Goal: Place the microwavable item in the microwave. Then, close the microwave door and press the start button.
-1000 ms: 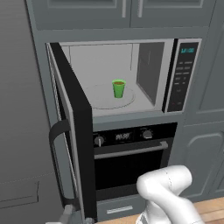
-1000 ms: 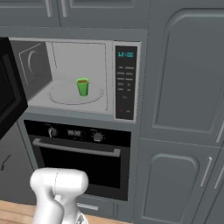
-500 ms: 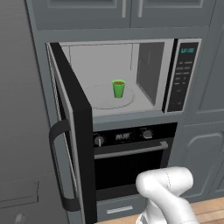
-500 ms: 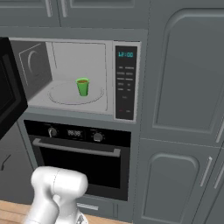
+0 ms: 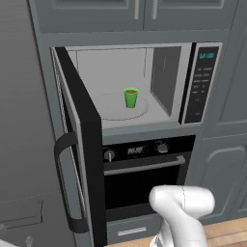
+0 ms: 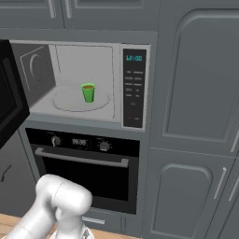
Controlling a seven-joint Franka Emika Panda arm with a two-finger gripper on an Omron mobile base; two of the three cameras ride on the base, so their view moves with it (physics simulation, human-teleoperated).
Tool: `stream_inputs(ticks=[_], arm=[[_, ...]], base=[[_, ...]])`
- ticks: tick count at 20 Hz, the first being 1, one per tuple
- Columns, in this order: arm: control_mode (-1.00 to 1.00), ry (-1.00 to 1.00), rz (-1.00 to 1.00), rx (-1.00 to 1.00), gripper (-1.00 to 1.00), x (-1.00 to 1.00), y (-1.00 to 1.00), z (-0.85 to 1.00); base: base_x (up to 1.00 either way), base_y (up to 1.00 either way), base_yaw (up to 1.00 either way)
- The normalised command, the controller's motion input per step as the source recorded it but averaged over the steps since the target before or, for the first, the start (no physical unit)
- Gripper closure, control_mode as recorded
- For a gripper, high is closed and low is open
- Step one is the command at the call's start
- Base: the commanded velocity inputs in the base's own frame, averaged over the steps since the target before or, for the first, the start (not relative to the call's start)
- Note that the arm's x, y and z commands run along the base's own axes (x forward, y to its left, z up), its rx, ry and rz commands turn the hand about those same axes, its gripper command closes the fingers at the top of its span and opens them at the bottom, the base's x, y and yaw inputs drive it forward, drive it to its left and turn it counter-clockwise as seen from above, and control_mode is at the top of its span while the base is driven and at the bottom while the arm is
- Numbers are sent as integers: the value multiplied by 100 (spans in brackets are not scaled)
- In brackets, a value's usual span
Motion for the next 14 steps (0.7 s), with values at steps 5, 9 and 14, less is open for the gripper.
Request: stream_inputs(ticks=[5, 9, 14], arm=[[-100, 11, -6, 16, -100, 57, -49, -32], [-100, 7, -5, 23, -100, 24, -98, 2], [-100, 1, 0, 28, -100, 1, -100, 12]], base=[[0, 0, 0], [0, 0, 0], [0, 0, 0]])
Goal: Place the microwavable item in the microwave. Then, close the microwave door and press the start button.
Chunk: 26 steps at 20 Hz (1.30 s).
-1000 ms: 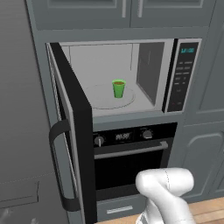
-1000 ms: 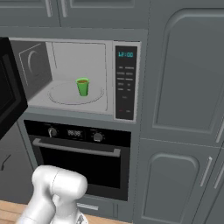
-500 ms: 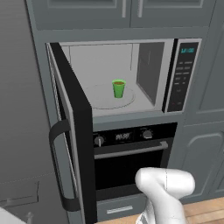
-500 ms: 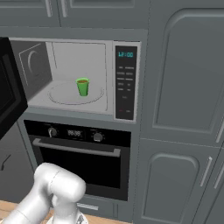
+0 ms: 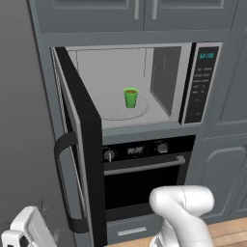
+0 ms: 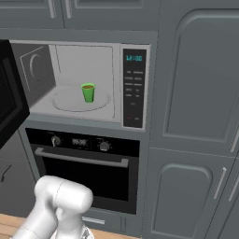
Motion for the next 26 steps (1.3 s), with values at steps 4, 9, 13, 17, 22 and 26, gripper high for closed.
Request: stream_inputs(ticks=[4, 9, 13, 17, 22, 26], arm=[[-100, 0, 0, 26, -100, 0, -100, 24], [-100, -1, 0, 22, -100, 0, -100, 40], [-100, -6, 0, 20, -100, 0, -100, 56], [-100, -8, 0, 20, -100, 0, -100, 55], [-100, -4, 0, 23, -100, 3, -100, 45], [-100, 0, 2, 25, -100, 26, -100, 27]], base=[[0, 0, 0], [0, 0, 0], [0, 0, 0], [0, 0, 0], [0, 0, 0], [0, 0, 0]])
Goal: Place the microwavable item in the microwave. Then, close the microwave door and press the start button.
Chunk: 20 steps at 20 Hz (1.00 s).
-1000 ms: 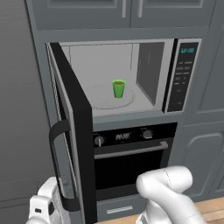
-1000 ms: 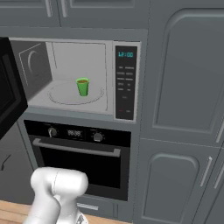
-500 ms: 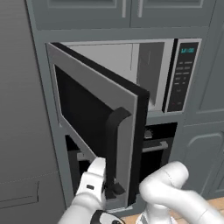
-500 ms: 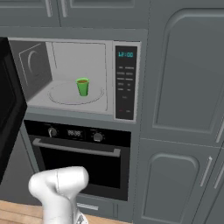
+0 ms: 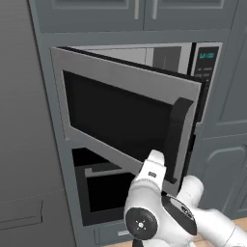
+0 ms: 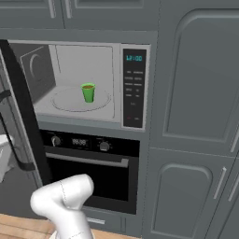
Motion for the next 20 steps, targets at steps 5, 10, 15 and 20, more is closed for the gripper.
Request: stream_inputs(ticks=[5, 10, 15, 20], arm=[[-100, 0, 5, 23, -100, 34, -96, 26], [-100, 0, 7, 18, -100, 50, -66, 24], [-100, 0, 10, 15, -100, 72, -40, 1], [-100, 0, 11, 12, -100, 73, -28, 0]], base=[[0, 0, 0], [0, 0, 0], [0, 0, 0], [0, 0, 0]])
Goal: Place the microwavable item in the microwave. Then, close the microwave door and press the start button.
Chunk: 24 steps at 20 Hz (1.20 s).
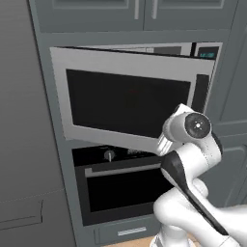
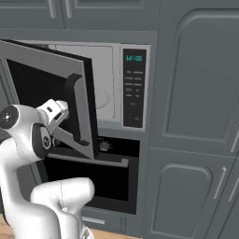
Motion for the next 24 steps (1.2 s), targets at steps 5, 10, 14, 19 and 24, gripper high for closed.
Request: stream_inputs(ticks=[5, 10, 14, 19, 24], arm=[[-100, 0, 10, 10, -100, 68, -26, 0], [-100, 0, 8, 8, -100, 75, -11, 0], [-100, 0, 2, 6, -100, 77, 0, 4], [-100, 7, 0, 3, -100, 69, 0, 4], [-100, 12, 0, 2, -100, 61, 0, 1]], base=[[0, 0, 0], [0, 0, 0], [0, 0, 0], [0, 0, 0], [0, 0, 0]])
